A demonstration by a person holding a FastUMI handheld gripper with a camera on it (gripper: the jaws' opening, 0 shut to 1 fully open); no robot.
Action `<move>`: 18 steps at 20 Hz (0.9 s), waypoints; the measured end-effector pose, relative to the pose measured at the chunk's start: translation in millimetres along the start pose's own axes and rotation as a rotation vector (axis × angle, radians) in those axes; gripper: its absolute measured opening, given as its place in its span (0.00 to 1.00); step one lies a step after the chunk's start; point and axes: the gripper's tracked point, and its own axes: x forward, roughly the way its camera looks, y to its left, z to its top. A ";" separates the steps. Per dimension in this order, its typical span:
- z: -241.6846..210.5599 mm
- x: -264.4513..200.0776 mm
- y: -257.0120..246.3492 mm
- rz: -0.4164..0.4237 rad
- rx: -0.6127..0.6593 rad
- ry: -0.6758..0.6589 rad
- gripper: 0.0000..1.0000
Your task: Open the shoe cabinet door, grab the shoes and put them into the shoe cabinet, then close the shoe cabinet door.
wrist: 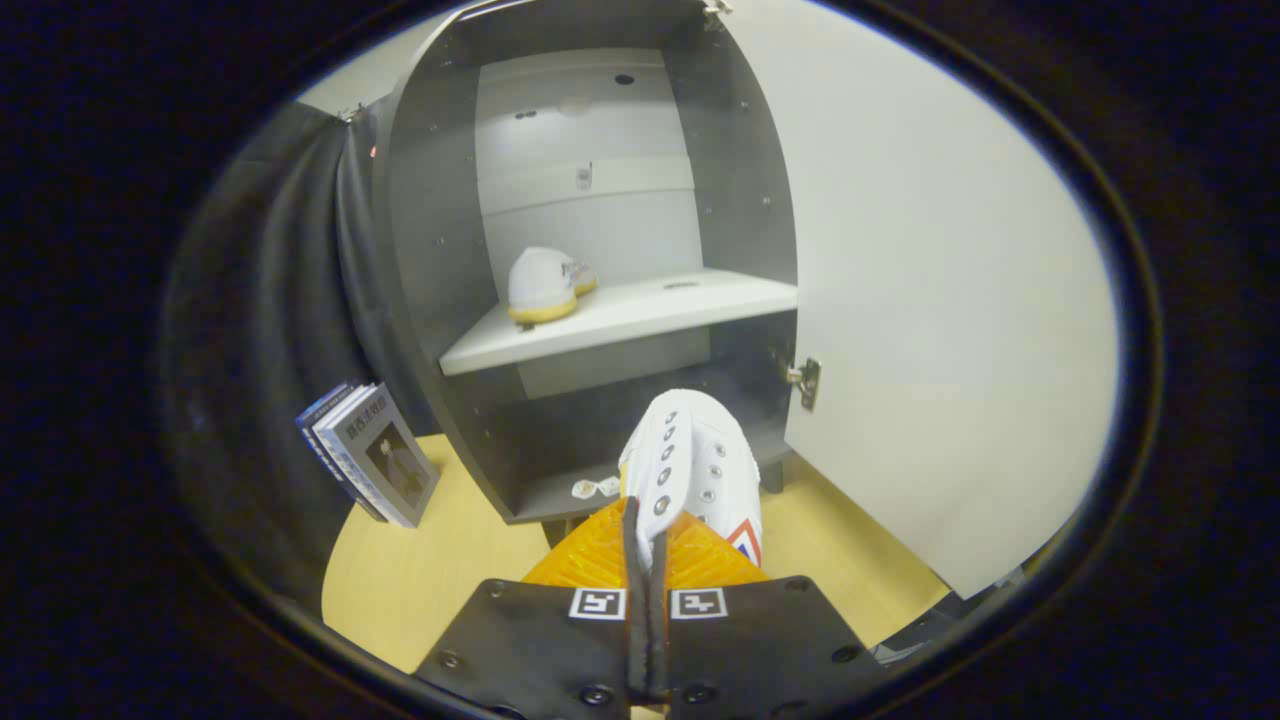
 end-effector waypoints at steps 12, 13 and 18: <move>108.9 36.8 27.8 0.037 -0.056 -0.124 0.02; 111.7 46.9 30.1 0.041 -0.064 -0.114 0.02; 126.0 97.9 37.5 0.050 -0.138 -0.067 0.02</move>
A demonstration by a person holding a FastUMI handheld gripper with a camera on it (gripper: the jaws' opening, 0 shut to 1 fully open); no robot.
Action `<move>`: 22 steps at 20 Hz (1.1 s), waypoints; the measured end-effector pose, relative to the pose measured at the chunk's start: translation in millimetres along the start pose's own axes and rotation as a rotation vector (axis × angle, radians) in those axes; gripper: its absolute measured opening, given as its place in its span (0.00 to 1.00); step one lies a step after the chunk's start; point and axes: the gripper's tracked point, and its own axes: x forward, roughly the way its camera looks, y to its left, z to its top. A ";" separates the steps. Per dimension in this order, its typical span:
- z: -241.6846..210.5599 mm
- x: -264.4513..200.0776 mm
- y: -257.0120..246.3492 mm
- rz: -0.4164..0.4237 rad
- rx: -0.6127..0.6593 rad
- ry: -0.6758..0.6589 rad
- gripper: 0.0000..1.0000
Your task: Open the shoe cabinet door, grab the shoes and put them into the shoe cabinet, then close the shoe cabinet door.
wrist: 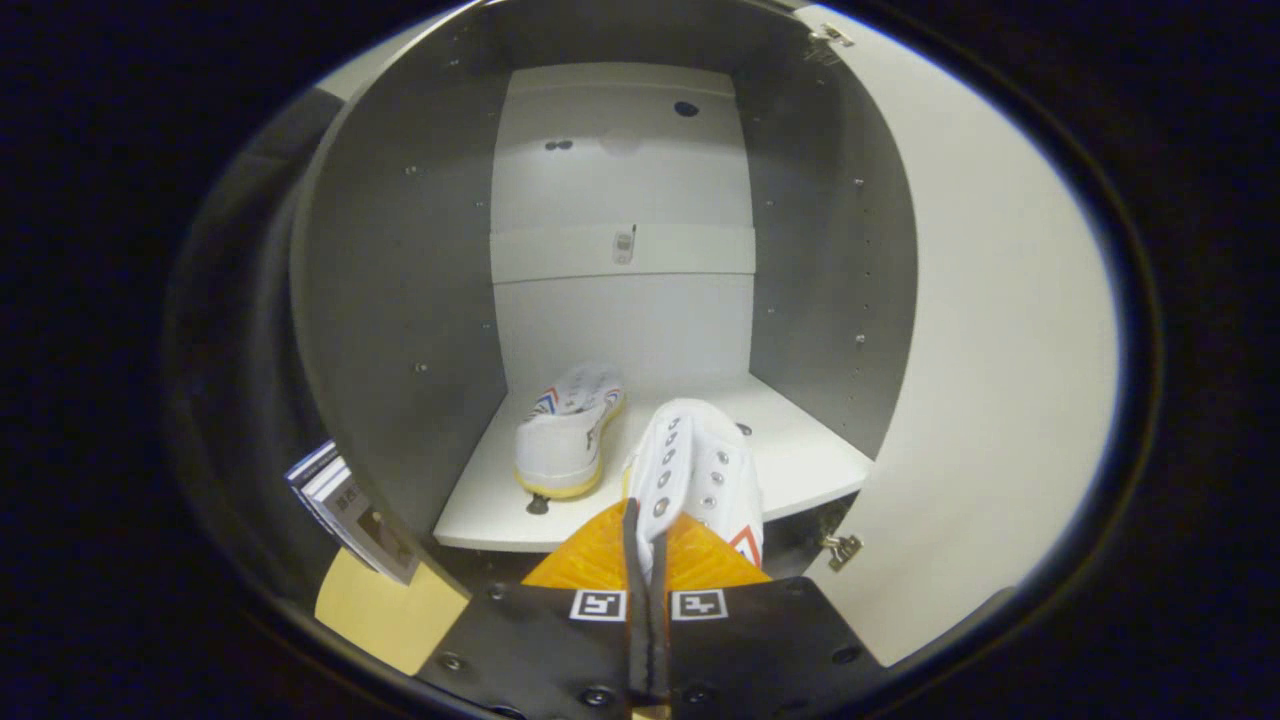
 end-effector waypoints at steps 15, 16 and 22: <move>24.8 109.6 0.3 0.108 -0.196 0.082 0.02; 26.9 116.0 -0.1 0.115 -0.199 0.085 0.02; 37.0 155.1 -4.5 0.141 -0.191 0.102 0.02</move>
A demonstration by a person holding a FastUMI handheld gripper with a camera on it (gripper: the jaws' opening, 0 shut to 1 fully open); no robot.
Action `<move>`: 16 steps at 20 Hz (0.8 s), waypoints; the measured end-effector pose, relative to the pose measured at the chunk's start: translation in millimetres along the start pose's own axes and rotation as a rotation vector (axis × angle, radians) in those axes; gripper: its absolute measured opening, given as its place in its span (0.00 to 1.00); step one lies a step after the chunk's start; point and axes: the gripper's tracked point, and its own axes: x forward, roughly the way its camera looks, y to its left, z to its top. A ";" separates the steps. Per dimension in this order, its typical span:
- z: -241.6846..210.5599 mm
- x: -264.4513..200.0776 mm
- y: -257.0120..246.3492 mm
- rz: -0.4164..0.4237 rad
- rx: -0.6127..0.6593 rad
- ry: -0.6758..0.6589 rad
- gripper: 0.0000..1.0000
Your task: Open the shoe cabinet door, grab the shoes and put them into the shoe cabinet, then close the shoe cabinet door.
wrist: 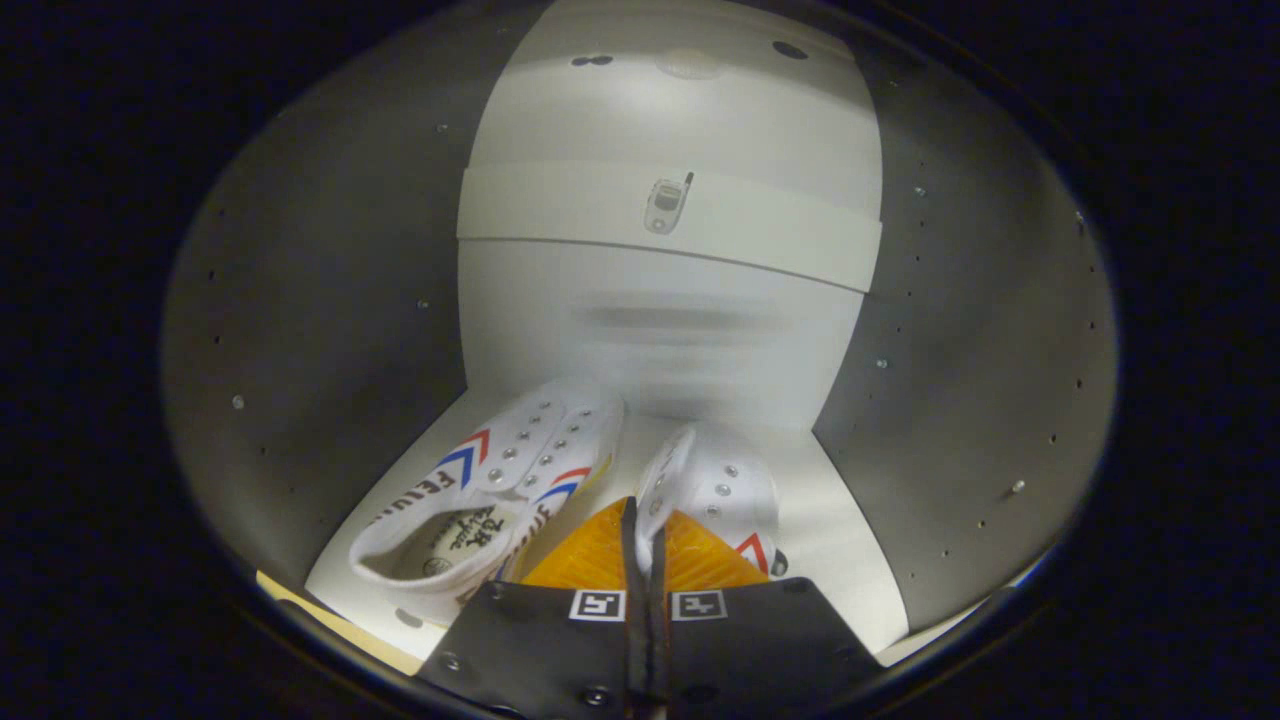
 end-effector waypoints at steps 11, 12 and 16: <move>5.0 18.9 -12.0 -0.044 0.024 0.004 0.12; 2.3 15.4 -11.5 -0.051 0.022 0.011 0.18; -3.2 -3.9 -9.1 -0.054 0.061 0.003 0.29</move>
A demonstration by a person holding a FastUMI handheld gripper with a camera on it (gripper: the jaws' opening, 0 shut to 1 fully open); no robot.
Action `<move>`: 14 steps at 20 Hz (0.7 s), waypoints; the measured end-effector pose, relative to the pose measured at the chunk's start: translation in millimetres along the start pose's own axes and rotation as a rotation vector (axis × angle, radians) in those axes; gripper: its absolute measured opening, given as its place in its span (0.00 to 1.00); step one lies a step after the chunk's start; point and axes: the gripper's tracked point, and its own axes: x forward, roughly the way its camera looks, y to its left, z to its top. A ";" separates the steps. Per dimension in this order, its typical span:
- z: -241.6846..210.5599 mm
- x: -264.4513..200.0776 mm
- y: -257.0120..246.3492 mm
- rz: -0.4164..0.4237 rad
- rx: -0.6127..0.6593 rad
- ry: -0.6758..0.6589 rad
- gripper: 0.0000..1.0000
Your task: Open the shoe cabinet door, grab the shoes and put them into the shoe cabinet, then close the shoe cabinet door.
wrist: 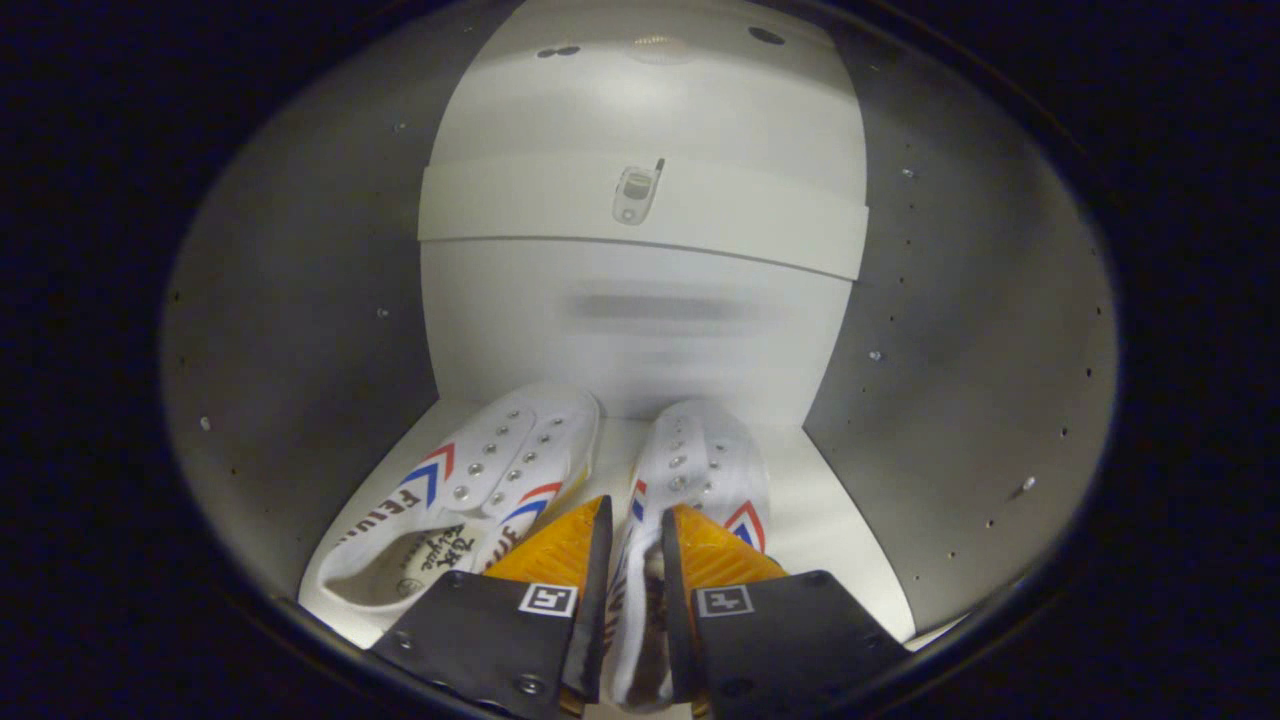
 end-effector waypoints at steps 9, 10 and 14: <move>5.2 -79.0 -4.3 -0.032 0.051 -0.076 0.29; 5.7 -88.1 -3.9 -0.035 0.055 -0.083 0.29; 6.2 -134.4 -2.3 -0.040 0.082 -0.126 0.29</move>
